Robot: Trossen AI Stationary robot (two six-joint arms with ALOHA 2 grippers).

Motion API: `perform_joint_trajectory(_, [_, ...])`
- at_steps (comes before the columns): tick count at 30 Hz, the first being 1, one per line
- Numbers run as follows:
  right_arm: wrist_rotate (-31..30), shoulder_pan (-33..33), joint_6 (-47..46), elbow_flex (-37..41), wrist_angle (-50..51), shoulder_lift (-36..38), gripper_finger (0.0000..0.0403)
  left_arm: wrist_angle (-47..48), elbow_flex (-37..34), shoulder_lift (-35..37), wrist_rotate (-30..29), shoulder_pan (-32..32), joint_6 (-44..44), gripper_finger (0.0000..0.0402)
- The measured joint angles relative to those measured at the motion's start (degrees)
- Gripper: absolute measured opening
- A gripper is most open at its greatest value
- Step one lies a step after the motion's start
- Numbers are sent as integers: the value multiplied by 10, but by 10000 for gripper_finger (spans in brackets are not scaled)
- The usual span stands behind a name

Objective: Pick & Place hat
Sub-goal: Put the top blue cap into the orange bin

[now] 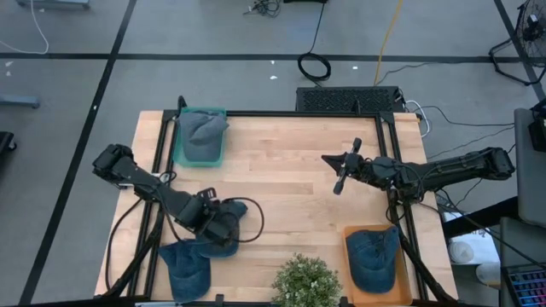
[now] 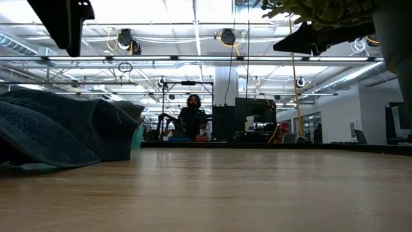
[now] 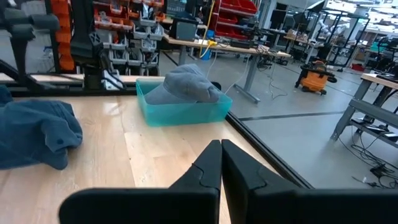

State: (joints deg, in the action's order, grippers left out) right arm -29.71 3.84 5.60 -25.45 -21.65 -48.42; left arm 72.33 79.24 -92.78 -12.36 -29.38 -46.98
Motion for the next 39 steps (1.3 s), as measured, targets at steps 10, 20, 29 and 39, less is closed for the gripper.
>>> perform_joint_trajectory(10, [47,0,-6,0,-3,0,25,-42,-106,0,35,0,-10,200])
perform_joint_trajectory(20, [45,0,-5,0,-3,0,35,-78,-121,0,80,1,13,200])
perform_joint_trajectory(29, [45,0,-17,0,-3,0,38,-98,-121,1,118,1,55,200])
perform_joint_trajectory(39, [45,0,-16,0,-3,0,39,-96,-121,38,124,1,99,190])
